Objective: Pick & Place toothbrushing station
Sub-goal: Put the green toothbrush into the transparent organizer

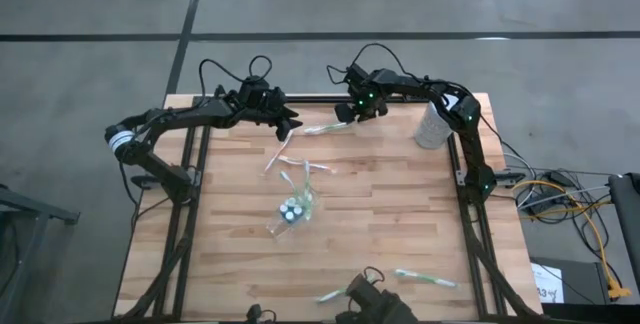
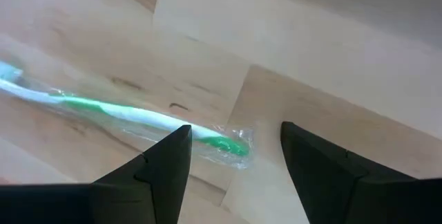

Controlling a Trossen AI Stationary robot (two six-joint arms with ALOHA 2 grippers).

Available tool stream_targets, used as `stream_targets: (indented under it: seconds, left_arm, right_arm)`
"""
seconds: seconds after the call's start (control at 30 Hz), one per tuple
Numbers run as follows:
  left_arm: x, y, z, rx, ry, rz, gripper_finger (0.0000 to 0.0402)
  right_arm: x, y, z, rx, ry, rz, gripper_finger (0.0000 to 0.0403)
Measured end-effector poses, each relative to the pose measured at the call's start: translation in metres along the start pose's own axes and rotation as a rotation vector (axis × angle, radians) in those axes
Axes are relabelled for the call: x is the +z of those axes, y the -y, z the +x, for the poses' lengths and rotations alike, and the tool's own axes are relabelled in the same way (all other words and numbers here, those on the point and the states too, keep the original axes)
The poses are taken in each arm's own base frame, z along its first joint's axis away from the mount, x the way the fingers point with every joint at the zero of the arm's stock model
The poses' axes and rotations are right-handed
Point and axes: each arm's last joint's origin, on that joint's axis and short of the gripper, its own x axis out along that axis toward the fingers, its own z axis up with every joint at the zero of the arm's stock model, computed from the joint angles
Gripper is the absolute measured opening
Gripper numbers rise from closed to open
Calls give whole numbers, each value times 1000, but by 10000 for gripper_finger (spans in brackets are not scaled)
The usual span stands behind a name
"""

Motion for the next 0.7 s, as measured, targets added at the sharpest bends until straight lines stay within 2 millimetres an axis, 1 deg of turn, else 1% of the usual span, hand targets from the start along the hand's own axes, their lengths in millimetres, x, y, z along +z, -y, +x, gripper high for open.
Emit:
stream_targets:
  seconds: [0.3, 0.4, 0.5, 0.57, 0.63, 0.7]
  left_arm:
    - [0, 0, 0, 0, 0, 0, 204]
    - [0, 0, 0, 1, 0, 0, 204]
    - [0, 0, 0, 1, 0, 0, 204]
    - [0, 0, 0, 0, 0, 0, 204]
    - [0, 0, 0, 1, 0, 0, 204]
    - [0, 0, 0, 0, 0, 0, 204]
  right_arm:
    - [-10, -13, 4, -9, -16, -45, 221]
    - [-16, -17, 2, 5, -43, -74, 221]
    - [-24, -24, 0, 32, -83, -123, 221]
    - [-28, -29, -6, 37, -87, -145, 221]
    - [-32, -32, -12, 27, -90, -155, 221]
    - [-34, -32, -14, 7, -95, -165, 221]
